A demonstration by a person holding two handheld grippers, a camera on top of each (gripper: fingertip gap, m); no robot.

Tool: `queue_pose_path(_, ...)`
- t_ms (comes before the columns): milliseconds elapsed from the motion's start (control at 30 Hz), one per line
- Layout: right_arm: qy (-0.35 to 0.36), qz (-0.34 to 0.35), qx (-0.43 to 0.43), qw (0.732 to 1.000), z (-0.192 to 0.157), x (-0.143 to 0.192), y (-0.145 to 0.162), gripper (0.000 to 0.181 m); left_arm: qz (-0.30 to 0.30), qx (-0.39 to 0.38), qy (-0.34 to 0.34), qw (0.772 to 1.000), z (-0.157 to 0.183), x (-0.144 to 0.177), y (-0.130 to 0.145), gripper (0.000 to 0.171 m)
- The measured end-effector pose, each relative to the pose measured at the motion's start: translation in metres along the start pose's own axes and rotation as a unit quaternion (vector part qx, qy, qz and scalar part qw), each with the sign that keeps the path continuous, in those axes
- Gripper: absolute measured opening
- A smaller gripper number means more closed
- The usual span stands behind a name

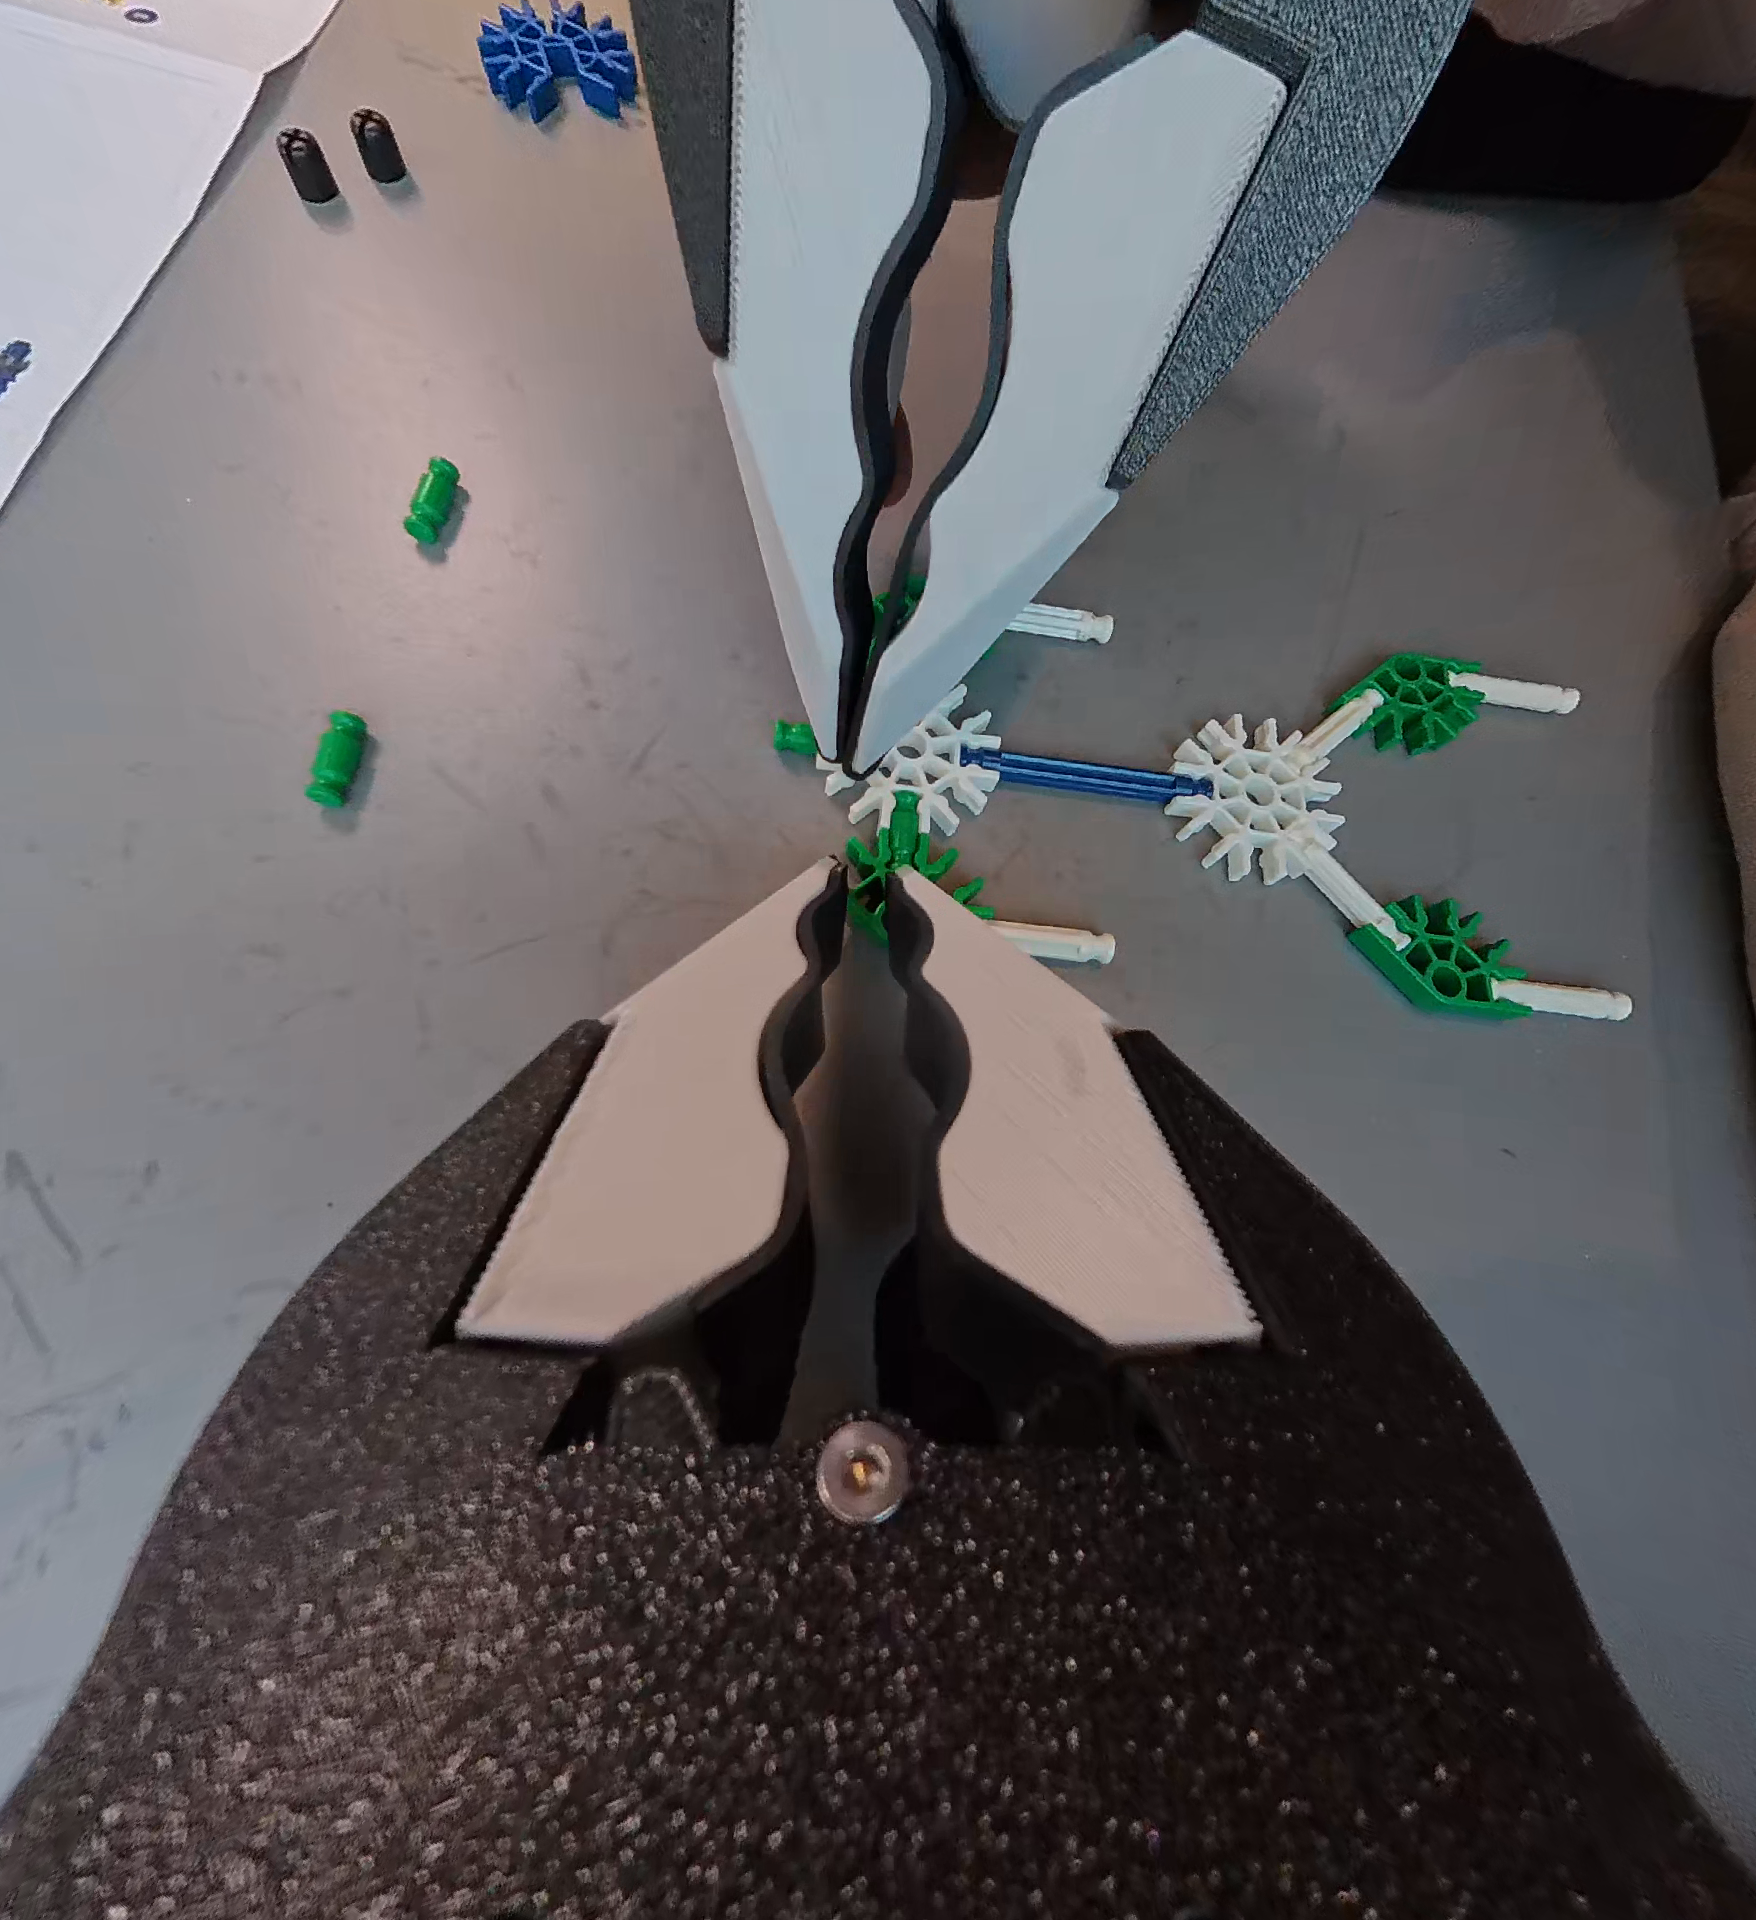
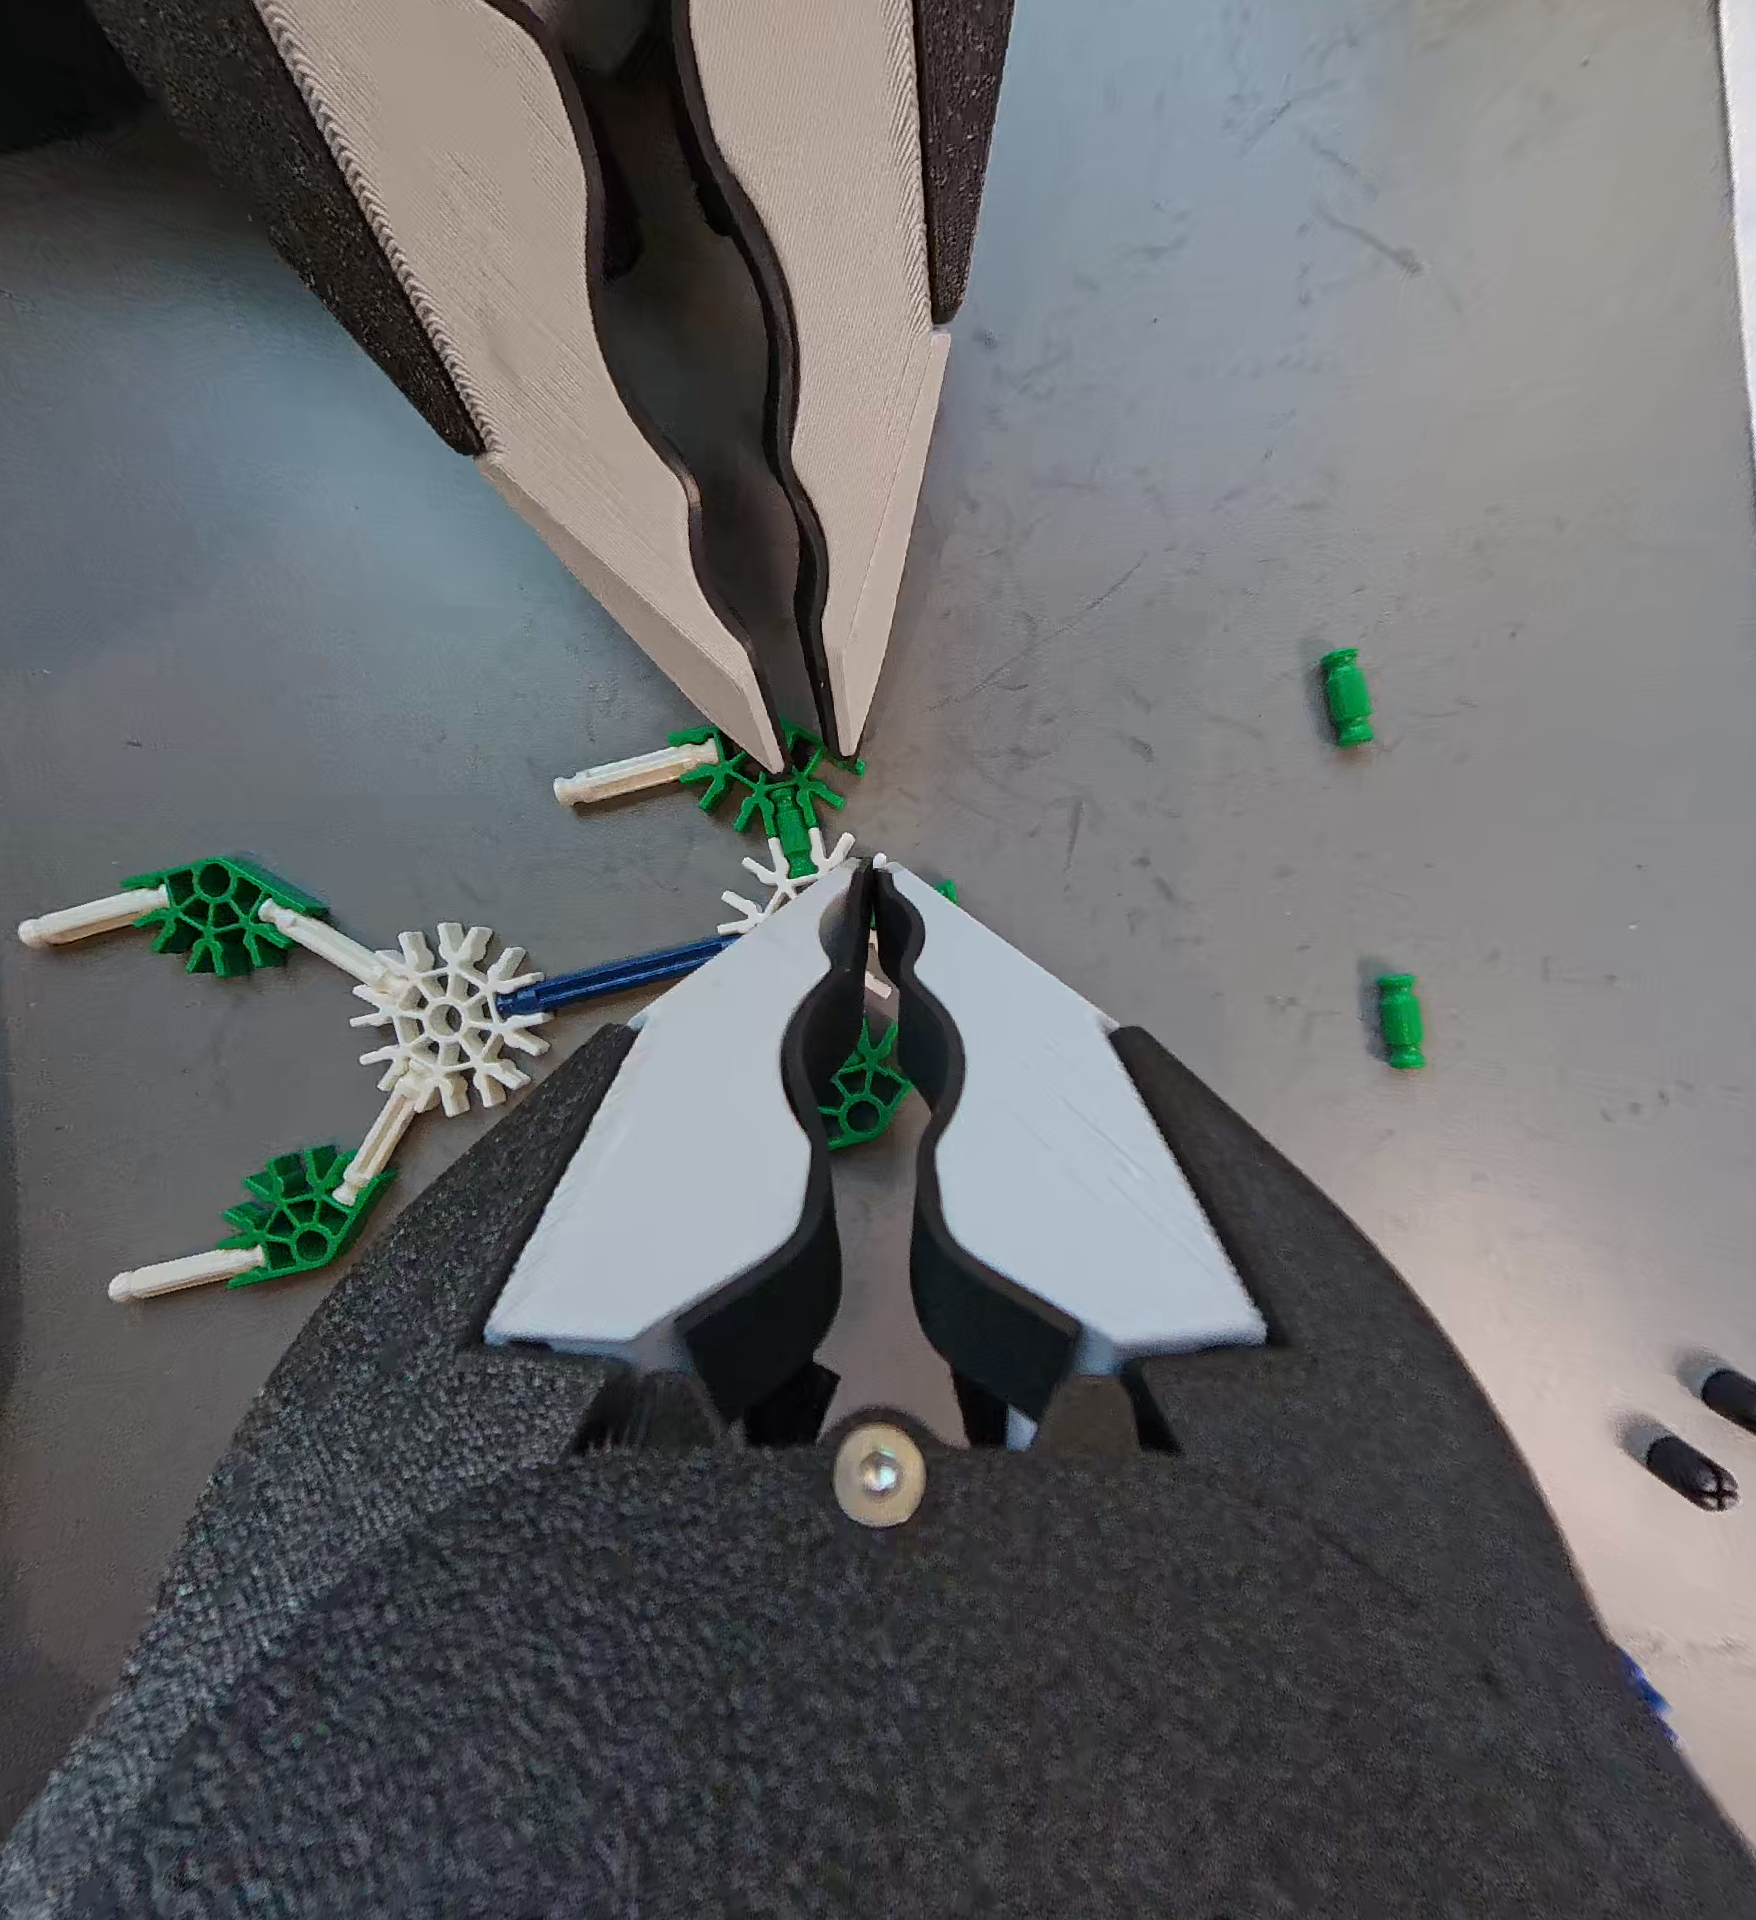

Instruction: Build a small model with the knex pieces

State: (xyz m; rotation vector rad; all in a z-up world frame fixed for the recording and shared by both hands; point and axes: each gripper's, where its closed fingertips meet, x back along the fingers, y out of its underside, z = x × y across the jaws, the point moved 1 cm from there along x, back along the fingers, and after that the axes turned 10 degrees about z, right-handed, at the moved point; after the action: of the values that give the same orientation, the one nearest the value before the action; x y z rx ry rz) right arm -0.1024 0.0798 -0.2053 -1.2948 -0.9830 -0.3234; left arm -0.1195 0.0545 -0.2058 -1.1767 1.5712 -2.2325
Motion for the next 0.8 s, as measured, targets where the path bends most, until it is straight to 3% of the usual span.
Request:
queue_pose_path(167, -0.003, -0.041, 0.001, 0.999, -0.001, -0.002, -0.001, 0.0, 0.003, 0.007, 0.003, 1.0, 0.0, 0.0, 0.0, 0.006)
queue_pose_path(333, -0.008, 0.016, -0.008, 1.0, 0.001, 0.001, -0.001, 0.0, 0.002, 0.001, -0.003, 1.0, -0.001, -0.001, 0.0, 0.005)
queue_pose_path(533, 0.11, 0.155, 0.002, 0.982, 0.049, 0.043, -0.015, 0.008, -0.003, -0.041, -0.032, 0.999, -0.006, -0.001, -0.001, 0.005)
queue_pose_path(800, 0.214, 0.183, 0.0, 0.959, 0.093, 0.065, 0.0, 0.018, 0.017, -0.034, -0.066, 0.997, -0.024, 0.001, -0.004, 0.017)
